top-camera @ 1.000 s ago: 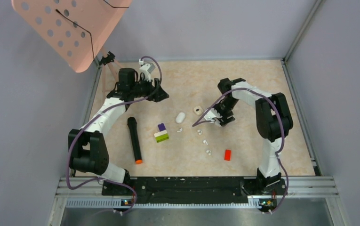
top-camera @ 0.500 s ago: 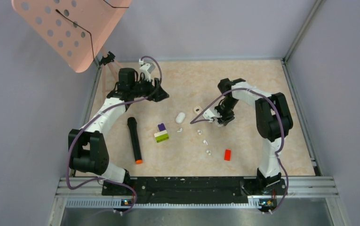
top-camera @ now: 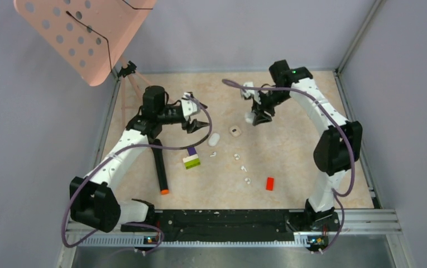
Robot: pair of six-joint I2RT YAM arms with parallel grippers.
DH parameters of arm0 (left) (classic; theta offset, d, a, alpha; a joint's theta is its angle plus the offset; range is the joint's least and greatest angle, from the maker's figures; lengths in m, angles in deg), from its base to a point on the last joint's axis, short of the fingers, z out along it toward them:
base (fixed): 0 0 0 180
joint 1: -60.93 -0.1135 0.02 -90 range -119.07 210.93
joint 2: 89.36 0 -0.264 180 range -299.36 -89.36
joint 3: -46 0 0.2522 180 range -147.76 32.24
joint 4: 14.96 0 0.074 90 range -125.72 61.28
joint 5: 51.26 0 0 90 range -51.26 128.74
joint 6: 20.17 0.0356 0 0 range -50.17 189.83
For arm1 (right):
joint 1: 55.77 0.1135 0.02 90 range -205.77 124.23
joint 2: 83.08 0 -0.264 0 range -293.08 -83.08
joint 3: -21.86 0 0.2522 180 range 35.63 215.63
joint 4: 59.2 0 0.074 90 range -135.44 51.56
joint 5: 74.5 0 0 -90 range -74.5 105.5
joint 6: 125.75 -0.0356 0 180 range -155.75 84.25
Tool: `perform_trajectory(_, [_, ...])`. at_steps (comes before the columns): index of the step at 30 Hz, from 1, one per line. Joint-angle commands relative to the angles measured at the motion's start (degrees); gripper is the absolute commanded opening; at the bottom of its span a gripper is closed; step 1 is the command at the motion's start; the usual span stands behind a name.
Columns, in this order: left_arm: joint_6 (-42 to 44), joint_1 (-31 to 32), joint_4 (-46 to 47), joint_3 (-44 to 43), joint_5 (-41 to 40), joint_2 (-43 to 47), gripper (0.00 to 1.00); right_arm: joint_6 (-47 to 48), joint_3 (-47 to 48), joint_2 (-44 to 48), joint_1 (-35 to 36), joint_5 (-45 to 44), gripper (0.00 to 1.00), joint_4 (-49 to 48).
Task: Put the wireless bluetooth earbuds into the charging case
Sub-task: Pick up the charging case at the center of the board.
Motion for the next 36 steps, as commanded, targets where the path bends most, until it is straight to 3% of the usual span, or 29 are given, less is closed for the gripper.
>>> perform_trajectory(1, [41.32, 4.73, -9.92, -5.39, 7.89, 1.9, 0.68, -13.91, 11.05, 5.27, 1.26, 12.79, 0.18, 5.25])
perform_trajectory(8, [64.22, 6.8, -12.68, -7.85, 10.97, -2.17, 0.69, -12.89, 18.82, 3.37, 8.43, 8.53, 0.17, 8.4])
perform_trajectory(12, [71.58, 7.91, -11.33, -7.95, 12.11, -3.78, 0.68, -13.27, 19.25, 3.31, 10.56, 8.52, 0.17, 8.44])
perform_trajectory(27, [82.03, 9.65, -10.73, -9.26, 14.94, -7.71, 0.56, -14.47, 22.14, 0.9, 12.27, 8.36, 0.17, 8.46])
perform_trajectory(36, [84.68, 9.66, -10.28, -9.86, 16.85, -9.51, 0.5, -12.84, 28.76, -3.28, 13.57, 7.92, 0.17, 12.71])
